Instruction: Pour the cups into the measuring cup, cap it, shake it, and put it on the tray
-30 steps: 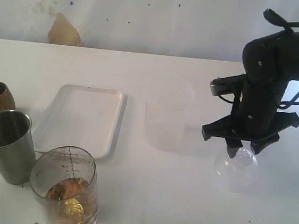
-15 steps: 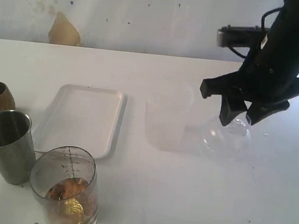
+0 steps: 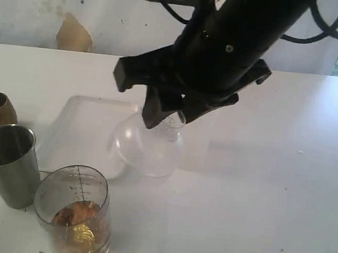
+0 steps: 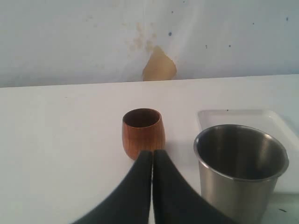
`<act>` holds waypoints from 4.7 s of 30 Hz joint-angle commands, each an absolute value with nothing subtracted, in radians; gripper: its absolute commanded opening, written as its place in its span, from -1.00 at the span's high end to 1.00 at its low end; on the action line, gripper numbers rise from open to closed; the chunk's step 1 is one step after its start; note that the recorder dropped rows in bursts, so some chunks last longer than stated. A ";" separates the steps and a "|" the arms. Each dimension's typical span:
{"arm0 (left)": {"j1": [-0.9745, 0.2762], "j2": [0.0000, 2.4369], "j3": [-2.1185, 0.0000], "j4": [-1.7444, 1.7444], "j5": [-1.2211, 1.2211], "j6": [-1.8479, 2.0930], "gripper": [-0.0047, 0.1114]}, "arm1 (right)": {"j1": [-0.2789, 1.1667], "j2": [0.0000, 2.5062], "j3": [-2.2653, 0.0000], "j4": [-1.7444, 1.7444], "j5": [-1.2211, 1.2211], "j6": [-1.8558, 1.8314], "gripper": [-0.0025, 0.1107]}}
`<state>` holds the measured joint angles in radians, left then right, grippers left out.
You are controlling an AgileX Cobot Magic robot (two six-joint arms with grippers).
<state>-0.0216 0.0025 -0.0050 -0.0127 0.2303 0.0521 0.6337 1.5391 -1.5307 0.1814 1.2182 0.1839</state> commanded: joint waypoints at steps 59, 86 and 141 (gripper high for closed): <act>-0.023 0.000 0.000 -0.007 0.232 0.050 0.90 | 0.847 1.745 -1.656 0.183 1.221 0.239 0.03; -0.023 0.000 0.000 -0.007 0.232 0.050 0.90 | 0.847 1.660 -1.742 0.165 1.221 0.239 -0.16; -0.023 0.000 0.000 -0.007 0.232 0.050 0.90 | 0.847 1.654 -1.535 0.180 1.176 0.226 0.96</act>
